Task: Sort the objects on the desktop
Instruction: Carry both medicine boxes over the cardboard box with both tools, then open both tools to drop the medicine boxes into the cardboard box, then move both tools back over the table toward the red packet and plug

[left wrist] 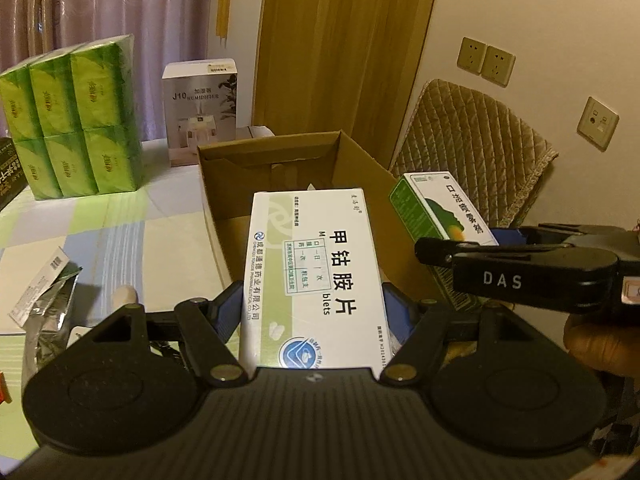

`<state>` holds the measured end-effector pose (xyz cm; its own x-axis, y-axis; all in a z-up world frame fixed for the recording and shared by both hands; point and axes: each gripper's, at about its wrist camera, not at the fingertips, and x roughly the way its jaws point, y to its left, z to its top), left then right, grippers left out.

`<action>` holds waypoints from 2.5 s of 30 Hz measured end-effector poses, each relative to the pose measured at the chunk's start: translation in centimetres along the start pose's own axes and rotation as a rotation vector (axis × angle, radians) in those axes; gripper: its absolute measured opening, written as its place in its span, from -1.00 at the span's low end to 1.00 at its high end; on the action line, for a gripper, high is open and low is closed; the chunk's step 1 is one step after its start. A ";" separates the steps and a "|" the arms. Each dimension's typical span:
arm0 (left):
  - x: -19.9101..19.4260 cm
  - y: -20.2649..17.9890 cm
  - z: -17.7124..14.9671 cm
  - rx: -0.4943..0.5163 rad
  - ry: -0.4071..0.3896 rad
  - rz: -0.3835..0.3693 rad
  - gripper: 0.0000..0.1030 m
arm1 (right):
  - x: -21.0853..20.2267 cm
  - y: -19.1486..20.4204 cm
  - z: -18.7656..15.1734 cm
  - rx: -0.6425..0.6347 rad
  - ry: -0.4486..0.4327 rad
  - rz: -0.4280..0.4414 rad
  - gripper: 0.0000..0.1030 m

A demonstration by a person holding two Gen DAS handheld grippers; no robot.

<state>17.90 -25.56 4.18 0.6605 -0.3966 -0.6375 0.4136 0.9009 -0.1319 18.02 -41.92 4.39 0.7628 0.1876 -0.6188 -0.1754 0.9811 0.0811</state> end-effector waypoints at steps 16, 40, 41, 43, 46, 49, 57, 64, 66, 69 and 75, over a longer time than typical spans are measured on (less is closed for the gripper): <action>1.0 1.0 -0.4 -0.001 -0.015 0.023 0.53 | 1.1 -0.9 -0.7 0.029 0.020 -0.006 0.02; -3.3 4.4 -3.4 -0.075 -0.032 0.068 0.53 | -0.6 0.8 -0.6 0.046 -0.033 0.022 0.29; -3.4 4.5 -3.6 -0.076 -0.030 0.070 0.53 | -0.8 1.1 -0.8 0.044 -0.032 0.024 0.31; -3.8 4.6 -3.9 -0.077 -0.028 0.073 0.53 | -1.2 1.8 -1.2 0.034 -0.025 0.032 0.36; -4.5 5.0 -4.3 -0.079 -0.028 0.079 0.53 | -1.8 3.0 -1.7 0.008 -0.015 0.040 0.49; -5.2 5.5 -4.6 -0.073 -0.032 0.095 0.53 | -2.3 4.2 -2.2 -0.007 -0.006 0.047 0.61; -7.7 7.3 -5.9 -0.081 -0.036 0.140 0.53 | -3.5 6.9 -3.2 -0.037 0.005 0.066 0.82; -10.2 9.7 -7.6 -0.084 -0.034 0.184 0.61 | -4.9 9.2 -3.9 -0.057 -0.011 0.077 0.96; -11.1 10.6 -8.2 -0.086 -0.033 0.201 0.66 | -5.2 9.9 -4.1 -0.059 -0.011 0.088 0.96; -12.5 12.2 -9.0 -0.089 -0.031 0.234 0.68 | -5.5 11.3 -4.3 -0.068 -0.009 0.112 0.96; -15.2 16.0 -10.5 -0.097 -0.022 0.305 0.69 | -5.4 14.7 -4.5 -0.106 -0.002 0.175 0.96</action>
<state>7.93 -3.31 3.82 0.7584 -0.1084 -0.6427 0.1334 0.9910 -0.0098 8.51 -28.76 5.39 0.7158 0.3553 -0.6011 -0.3700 0.9231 0.1050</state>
